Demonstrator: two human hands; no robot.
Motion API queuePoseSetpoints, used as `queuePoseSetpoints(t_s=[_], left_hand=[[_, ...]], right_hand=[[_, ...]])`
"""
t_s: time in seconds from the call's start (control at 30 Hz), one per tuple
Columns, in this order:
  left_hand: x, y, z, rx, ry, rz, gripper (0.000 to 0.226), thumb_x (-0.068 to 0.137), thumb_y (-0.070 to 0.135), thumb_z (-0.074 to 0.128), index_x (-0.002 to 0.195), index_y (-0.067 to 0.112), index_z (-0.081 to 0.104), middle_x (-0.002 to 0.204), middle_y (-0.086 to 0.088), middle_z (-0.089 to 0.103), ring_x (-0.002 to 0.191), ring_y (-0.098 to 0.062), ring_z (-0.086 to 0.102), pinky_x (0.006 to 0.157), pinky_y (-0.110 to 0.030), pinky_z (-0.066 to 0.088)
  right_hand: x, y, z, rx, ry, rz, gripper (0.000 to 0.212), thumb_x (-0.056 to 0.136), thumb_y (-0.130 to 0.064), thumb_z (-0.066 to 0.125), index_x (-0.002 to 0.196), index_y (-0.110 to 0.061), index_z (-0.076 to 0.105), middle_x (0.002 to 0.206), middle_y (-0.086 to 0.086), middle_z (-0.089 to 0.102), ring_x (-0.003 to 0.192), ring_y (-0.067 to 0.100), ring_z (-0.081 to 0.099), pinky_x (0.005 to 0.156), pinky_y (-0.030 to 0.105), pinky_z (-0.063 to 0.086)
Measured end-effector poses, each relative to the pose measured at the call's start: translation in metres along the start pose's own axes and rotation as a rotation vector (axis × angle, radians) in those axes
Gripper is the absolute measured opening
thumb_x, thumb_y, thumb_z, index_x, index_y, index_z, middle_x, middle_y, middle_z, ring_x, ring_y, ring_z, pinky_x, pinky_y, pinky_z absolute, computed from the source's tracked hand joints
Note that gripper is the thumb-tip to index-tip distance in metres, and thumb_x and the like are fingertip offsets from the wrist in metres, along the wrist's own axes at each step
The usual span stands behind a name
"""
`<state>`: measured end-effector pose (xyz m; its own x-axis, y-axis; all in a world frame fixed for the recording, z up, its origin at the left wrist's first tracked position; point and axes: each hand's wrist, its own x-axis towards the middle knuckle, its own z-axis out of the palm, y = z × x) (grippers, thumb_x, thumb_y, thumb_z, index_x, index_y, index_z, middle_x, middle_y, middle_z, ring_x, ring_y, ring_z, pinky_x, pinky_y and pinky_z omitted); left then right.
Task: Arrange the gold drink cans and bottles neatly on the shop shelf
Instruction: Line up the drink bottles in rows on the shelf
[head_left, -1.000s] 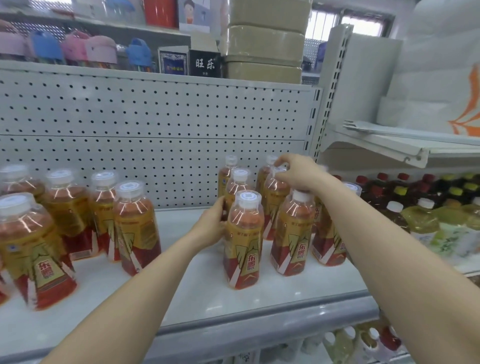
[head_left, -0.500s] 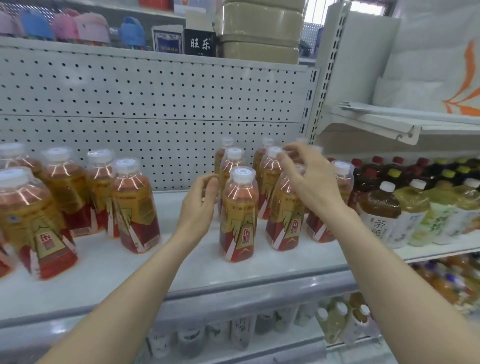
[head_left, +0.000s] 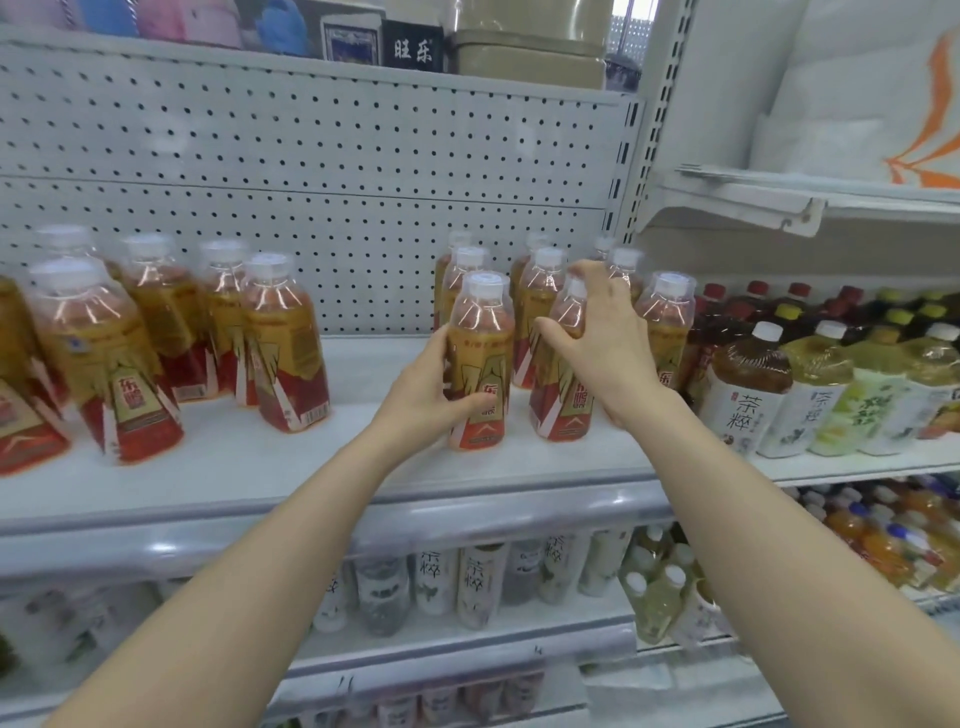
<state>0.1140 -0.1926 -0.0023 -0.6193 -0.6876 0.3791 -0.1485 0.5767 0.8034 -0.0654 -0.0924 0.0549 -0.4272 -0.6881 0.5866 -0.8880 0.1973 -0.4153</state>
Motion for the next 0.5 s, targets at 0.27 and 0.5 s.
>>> queuePoseSetpoints(t_s=[0.27,0.5], left_hand=[[-0.005,0.012,0.002,-0.055,-0.010,-0.086,0.073,0.084,0.021,0.076,0.141,0.032,0.032,0.108,0.024,0.052,0.100,0.001,0.055,0.084,-0.023,0.050],[-0.021,0.015,-0.006,0.158,0.053,-0.086,0.070,0.085,0.025,0.075,0.145,0.026,0.037,0.129,0.009,0.055,0.114,-0.011,0.054,0.098,-0.032,0.048]], right_hand=[[-0.001,-0.002,-0.009,-0.017,-0.059,0.011,0.058,0.093,-0.043,0.064,0.140,-0.026,0.033,0.131,0.012,0.046,0.092,0.028,0.054,0.076,0.034,0.038],[0.014,0.003,-0.018,-0.106,-0.024,-0.050,0.045,0.097,-0.057,0.046,0.131,-0.027,0.051,0.132,0.013,0.048,0.106,0.032,0.059,0.084,0.039,0.046]])
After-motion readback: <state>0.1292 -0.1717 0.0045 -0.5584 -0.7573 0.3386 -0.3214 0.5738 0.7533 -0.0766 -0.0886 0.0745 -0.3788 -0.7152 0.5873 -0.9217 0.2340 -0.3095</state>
